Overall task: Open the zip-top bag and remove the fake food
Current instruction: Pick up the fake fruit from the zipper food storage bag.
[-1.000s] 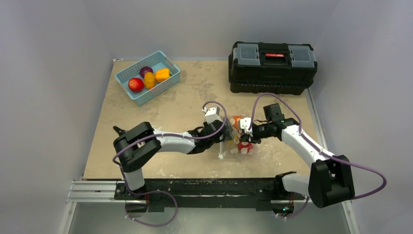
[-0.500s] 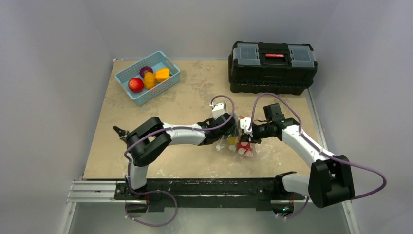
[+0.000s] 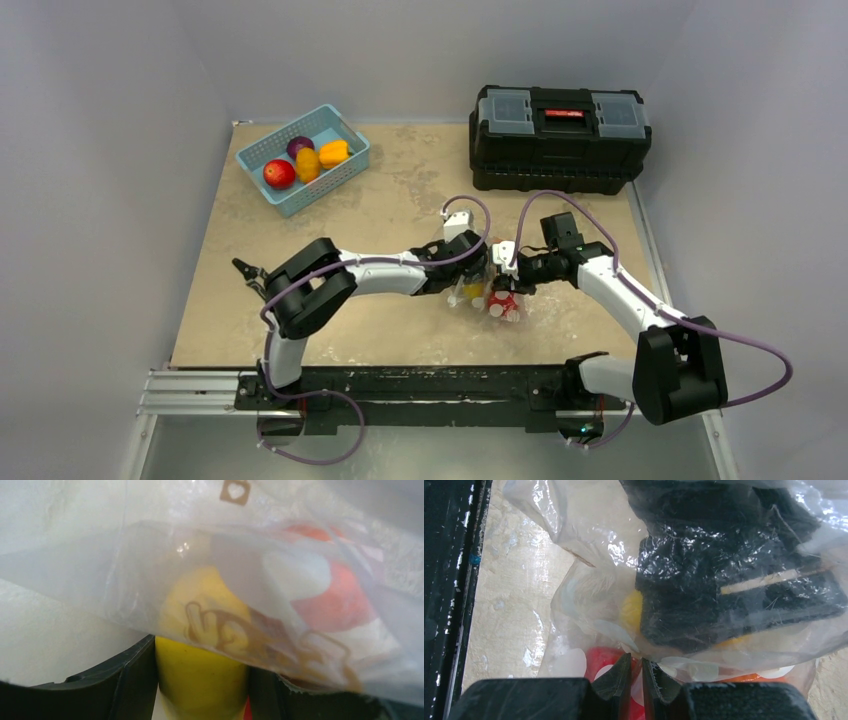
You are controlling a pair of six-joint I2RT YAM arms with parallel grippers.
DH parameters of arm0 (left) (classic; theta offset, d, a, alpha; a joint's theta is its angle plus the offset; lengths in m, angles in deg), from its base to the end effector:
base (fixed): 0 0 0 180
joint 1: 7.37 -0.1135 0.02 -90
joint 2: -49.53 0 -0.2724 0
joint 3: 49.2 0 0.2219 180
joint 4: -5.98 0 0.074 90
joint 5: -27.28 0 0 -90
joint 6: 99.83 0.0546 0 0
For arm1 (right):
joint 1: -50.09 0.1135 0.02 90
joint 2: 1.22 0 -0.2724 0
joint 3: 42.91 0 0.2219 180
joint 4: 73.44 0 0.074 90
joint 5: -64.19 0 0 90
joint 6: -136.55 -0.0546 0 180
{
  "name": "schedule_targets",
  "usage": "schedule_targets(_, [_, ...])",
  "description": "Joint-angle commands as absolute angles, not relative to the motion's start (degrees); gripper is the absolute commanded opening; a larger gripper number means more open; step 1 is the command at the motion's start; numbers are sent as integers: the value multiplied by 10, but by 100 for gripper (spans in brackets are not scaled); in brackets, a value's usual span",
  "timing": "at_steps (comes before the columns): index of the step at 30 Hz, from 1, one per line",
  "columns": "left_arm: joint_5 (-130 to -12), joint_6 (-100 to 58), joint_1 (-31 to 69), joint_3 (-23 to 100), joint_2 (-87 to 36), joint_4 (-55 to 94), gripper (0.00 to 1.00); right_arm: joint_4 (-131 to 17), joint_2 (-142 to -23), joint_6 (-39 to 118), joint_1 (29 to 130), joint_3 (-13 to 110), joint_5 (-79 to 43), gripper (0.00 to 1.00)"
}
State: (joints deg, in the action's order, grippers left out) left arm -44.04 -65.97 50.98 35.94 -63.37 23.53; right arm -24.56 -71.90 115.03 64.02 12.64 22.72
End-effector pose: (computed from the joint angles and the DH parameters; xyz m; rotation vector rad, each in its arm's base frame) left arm 0.2304 -0.3405 0.1717 -0.1154 2.3906 -0.6130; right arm 0.1769 0.0860 0.2136 -1.6832 1.5617 0.6735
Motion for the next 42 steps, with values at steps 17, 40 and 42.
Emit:
schedule_targets(17, [-555, -574, 502, 187, -412, 171, 0, -249, -720, 1143, 643, 139, 216, 12])
schedule_targets(40, [-556, -730, 461, 26, -280, 3, 0, -248, -721, 1145, 643, 139, 216, 12])
schedule_targets(42, [-551, -740, 460, 18, -267, 0, 0, -248, -721, 1145, 643, 138, 215, 12])
